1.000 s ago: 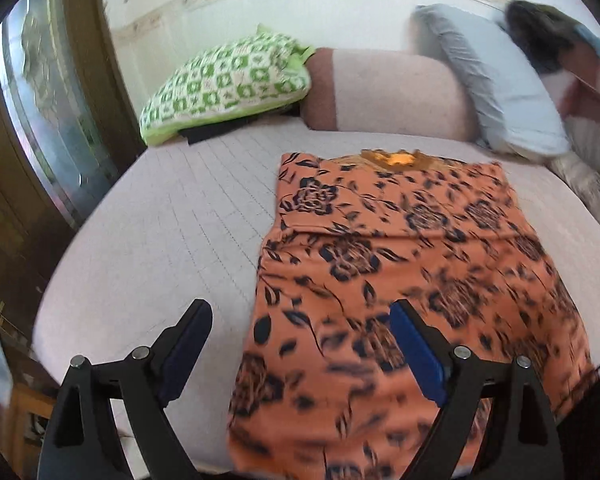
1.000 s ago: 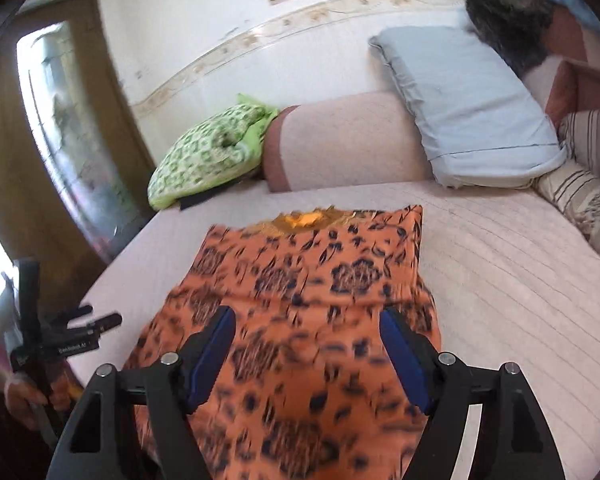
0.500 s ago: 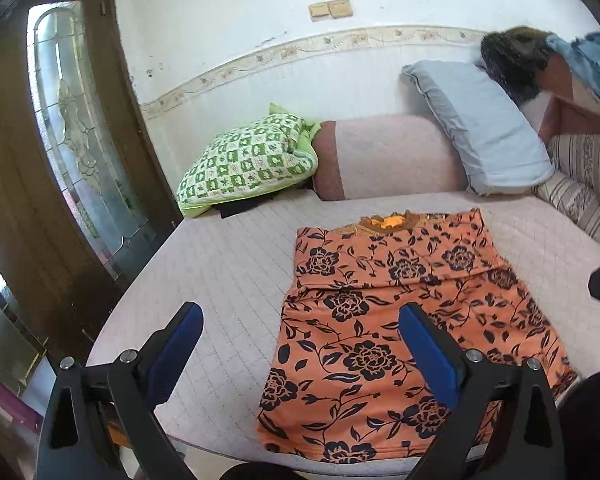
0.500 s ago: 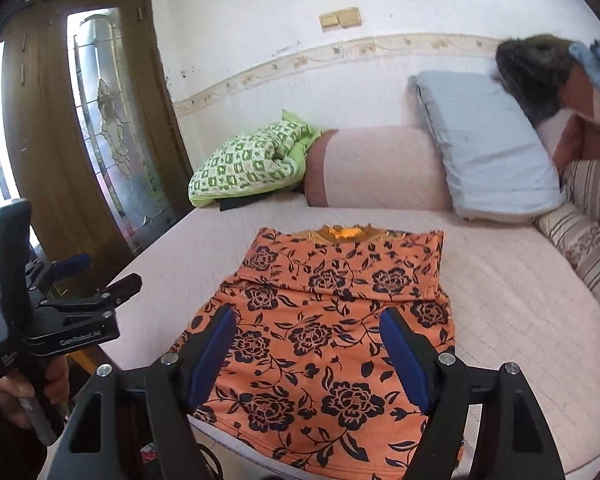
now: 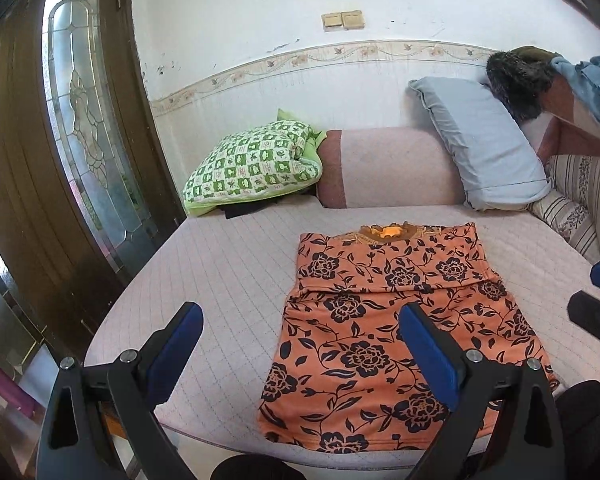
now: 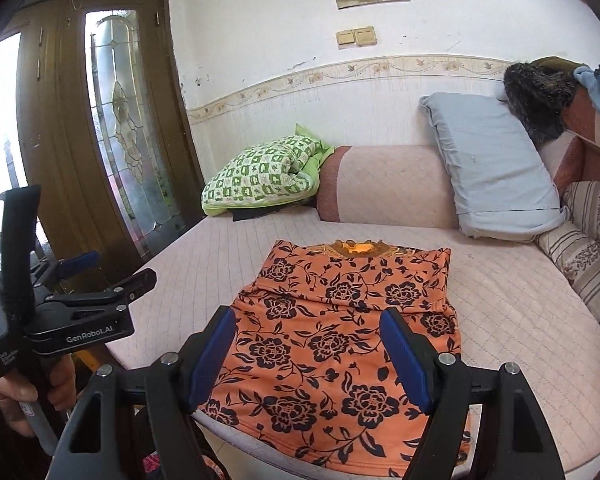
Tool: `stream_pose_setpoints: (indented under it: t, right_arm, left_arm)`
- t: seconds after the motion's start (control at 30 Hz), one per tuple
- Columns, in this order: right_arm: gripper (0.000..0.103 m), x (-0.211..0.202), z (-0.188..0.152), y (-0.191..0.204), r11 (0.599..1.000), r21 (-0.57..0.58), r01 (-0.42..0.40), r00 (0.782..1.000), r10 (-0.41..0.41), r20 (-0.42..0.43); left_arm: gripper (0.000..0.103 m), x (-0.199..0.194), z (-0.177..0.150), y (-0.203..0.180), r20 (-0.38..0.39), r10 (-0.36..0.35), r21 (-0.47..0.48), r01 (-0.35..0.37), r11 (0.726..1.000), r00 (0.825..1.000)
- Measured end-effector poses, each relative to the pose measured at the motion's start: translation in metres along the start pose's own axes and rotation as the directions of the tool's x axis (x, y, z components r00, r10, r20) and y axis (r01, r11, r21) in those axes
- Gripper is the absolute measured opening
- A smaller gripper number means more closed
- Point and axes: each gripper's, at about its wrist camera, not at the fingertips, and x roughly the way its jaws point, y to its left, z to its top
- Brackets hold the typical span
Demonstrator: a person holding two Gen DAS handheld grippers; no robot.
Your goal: Fold small clothes
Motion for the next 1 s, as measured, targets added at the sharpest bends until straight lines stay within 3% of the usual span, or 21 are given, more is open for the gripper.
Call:
stream_pose_setpoints:
  t: [0.27, 0.47, 0.77, 1.0]
  right_arm:
    - [0.078, 0.006, -0.002, 0.003, 1.000, -0.003, 0.007, 1.000, -0.007, -0.015]
    - [0.078, 0.022, -0.016, -0.015, 0.999, 0.028, 0.032, 0.997, -0.030, -0.074]
    - [0.078, 0.035, -0.037, -0.057, 0.991, 0.076, 0.106, 0.986, -0.095, -0.135]
    - [0.078, 0.036, -0.040, -0.060, 0.993, 0.064, 0.097, 0.988, -0.088, -0.126]
  left_arm:
    - [0.098, 0.004, -0.006, 0.003, -0.016, 0.007, 0.007, -0.007, 1.000, 1.000]
    - [0.098, 0.034, -0.026, 0.018, -0.111, 0.024, 0.004, -0.024, 1.000, 0.994]
    - [0.098, 0.077, -0.065, 0.033, -0.273, 0.085, -0.003, -0.089, 0.996, 0.958]
    - [0.098, 0.078, -0.058, 0.012, -0.263, 0.041, 0.005, -0.041, 0.999, 0.964]
